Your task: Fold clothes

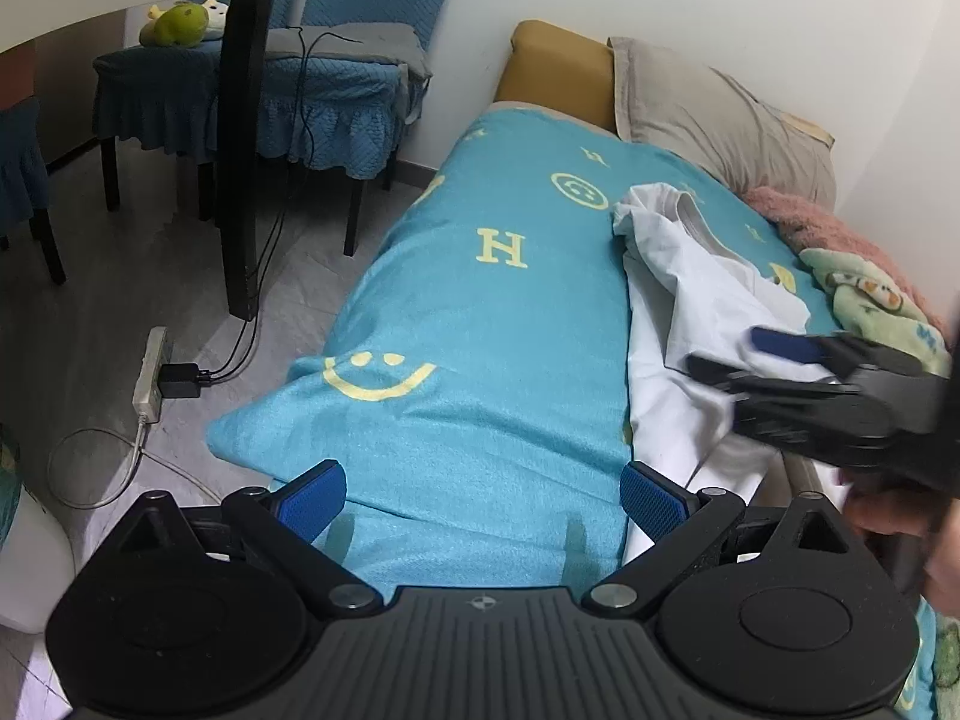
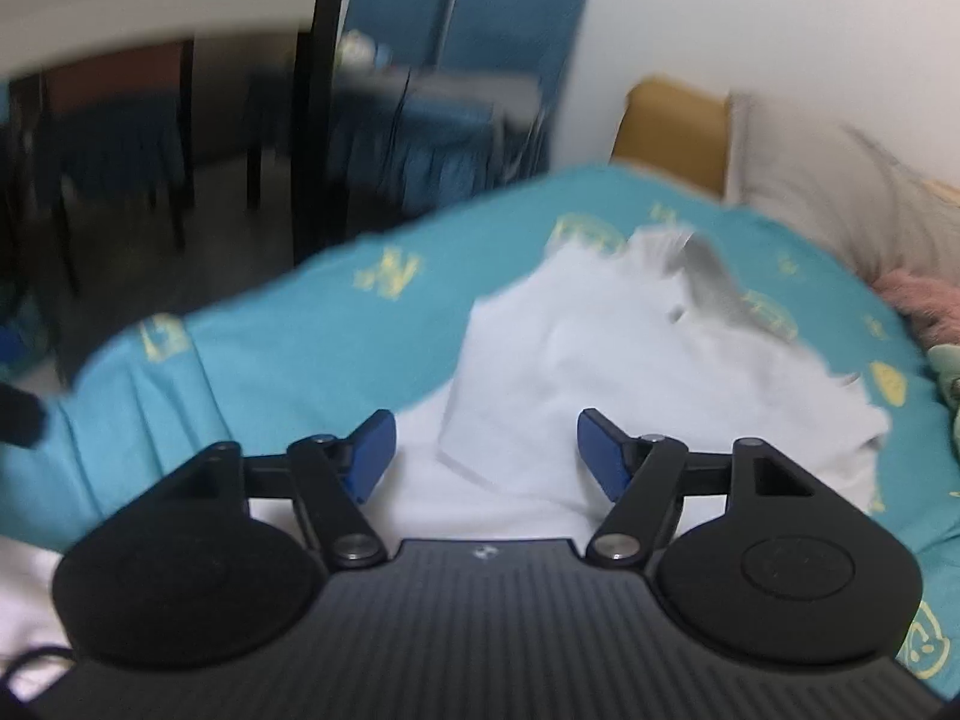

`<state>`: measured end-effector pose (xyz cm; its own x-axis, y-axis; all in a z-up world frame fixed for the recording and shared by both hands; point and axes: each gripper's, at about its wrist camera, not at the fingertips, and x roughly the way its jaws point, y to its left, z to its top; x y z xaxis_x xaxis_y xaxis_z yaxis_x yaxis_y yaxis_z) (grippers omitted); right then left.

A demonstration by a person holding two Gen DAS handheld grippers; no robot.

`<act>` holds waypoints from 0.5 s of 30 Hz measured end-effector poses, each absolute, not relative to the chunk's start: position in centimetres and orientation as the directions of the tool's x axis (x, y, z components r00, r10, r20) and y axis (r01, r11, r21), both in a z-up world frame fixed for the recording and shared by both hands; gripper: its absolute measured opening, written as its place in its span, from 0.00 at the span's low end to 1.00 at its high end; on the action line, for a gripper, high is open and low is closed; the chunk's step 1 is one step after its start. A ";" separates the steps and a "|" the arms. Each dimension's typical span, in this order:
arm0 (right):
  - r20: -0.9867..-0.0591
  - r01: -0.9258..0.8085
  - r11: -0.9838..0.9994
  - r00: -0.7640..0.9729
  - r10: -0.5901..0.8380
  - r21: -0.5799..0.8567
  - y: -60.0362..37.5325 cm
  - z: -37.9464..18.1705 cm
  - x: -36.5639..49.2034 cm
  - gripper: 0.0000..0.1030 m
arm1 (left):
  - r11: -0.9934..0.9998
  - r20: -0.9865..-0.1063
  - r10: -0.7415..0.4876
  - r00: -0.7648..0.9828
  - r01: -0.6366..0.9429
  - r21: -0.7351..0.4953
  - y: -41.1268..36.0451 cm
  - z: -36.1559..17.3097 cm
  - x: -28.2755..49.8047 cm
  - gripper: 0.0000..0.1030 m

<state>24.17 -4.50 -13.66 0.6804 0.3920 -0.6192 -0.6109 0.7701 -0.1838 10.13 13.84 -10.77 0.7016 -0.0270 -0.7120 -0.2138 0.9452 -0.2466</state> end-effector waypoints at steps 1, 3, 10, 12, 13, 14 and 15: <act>-0.633 -0.602 0.775 0.679 0.372 -0.190 -4.1 -14.1 24.7 0.64 | 0.947 -0.713 -0.027 0.700 -0.211 -0.244 13.8 -10.8 10.1 0.96; -0.642 -0.573 0.800 0.684 0.347 -0.177 -4.0 -14.3 25.6 0.49 | 0.948 -0.715 -0.028 0.698 -0.208 -0.240 13.7 -10.9 10.2 0.96; -0.554 -0.415 0.910 0.756 0.349 0.007 -8.3 -10.9 28.8 0.07 | 0.943 -0.710 -0.054 0.702 -0.197 -0.268 13.6 -10.8 9.9 0.96; -0.510 -0.355 0.935 0.799 0.319 0.028 -10.0 -9.7 30.2 0.07 | 0.944 -0.699 -0.065 0.712 -0.183 -0.274 13.4 -10.7 9.7 0.96; -0.489 -0.319 0.947 0.821 0.295 0.037 -10.8 -9.3 31.0 0.07 | 0.945 -0.694 -0.073 0.716 -0.172 -0.277 13.2 -10.6 9.7 0.96; -0.476 -0.270 0.962 0.840 0.259 0.047 -11.7 -9.0 32.1 0.07 | 0.947 -0.690 -0.084 0.719 -0.159 -0.280 13.0 -10.7 9.7 0.96; -0.463 -0.222 0.973 0.858 0.222 0.057 -12.6 -8.8 33.2 0.07 | 0.948 -0.691 -0.091 0.718 -0.149 -0.280 12.7 -10.8 9.8 0.96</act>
<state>33.16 -12.61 -8.79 0.8580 0.2225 -0.4630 -0.2216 0.9735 0.0570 9.79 12.75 -10.81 0.7175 -0.0911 -0.6905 -0.1491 0.9483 -0.2801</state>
